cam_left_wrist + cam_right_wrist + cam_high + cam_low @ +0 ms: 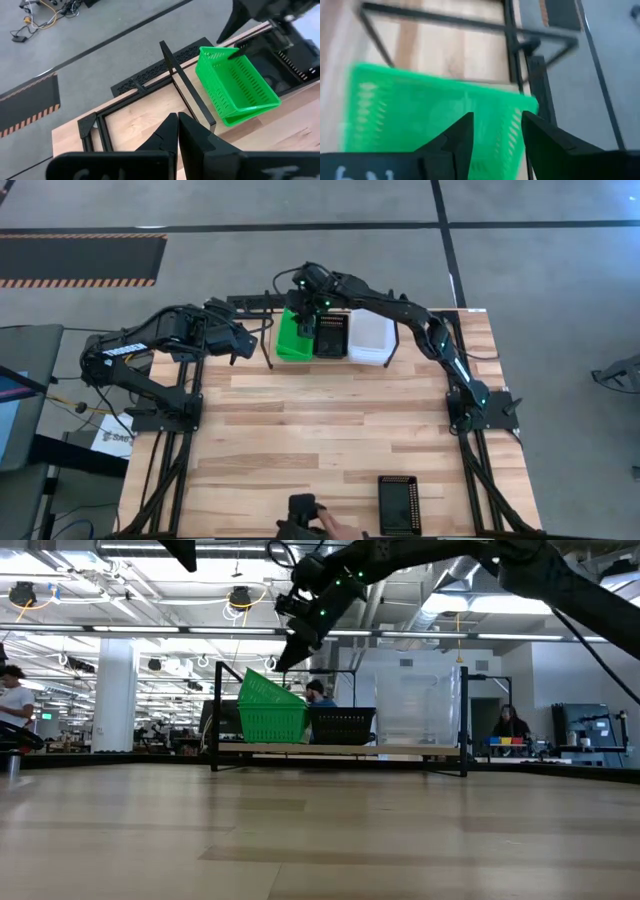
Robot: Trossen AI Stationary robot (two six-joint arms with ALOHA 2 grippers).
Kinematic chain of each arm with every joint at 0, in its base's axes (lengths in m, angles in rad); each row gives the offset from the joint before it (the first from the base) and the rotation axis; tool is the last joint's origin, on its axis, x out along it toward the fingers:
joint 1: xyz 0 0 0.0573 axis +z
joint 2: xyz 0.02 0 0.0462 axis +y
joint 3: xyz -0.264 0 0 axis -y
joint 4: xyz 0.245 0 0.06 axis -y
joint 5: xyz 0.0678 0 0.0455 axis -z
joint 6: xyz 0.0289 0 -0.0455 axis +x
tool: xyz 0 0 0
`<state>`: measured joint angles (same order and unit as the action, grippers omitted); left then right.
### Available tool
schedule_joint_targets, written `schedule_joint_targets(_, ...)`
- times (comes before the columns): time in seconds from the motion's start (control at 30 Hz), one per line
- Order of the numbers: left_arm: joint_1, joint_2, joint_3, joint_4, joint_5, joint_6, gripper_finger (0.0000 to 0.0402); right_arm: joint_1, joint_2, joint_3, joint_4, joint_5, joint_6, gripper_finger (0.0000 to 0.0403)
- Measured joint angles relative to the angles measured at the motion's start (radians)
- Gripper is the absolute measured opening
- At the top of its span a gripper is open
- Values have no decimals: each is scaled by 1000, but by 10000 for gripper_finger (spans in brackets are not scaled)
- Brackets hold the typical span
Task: Stack baskets on shelf by color
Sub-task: Stack the green bin into the green bin on the shelf
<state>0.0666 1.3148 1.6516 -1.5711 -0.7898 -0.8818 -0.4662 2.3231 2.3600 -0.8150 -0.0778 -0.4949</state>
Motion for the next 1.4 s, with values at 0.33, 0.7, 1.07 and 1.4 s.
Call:
schedule_joint_targets(0.33,0,0,0,0,5,-1,0,-59,97,-4,-25,-33,50,192)
schedule_joint_targets(0.7,0,0,0,0,-1,-3,0,-41,113,-5,-13,-29,0,142)
schedule_joint_targets(1.07,0,0,0,0,-4,-10,0,-47,97,-3,-10,-30,-8,12)
schedule_joint_targets(1.4,0,0,0,0,-7,-10,0,-47,74,-3,-15,-29,-26,6)
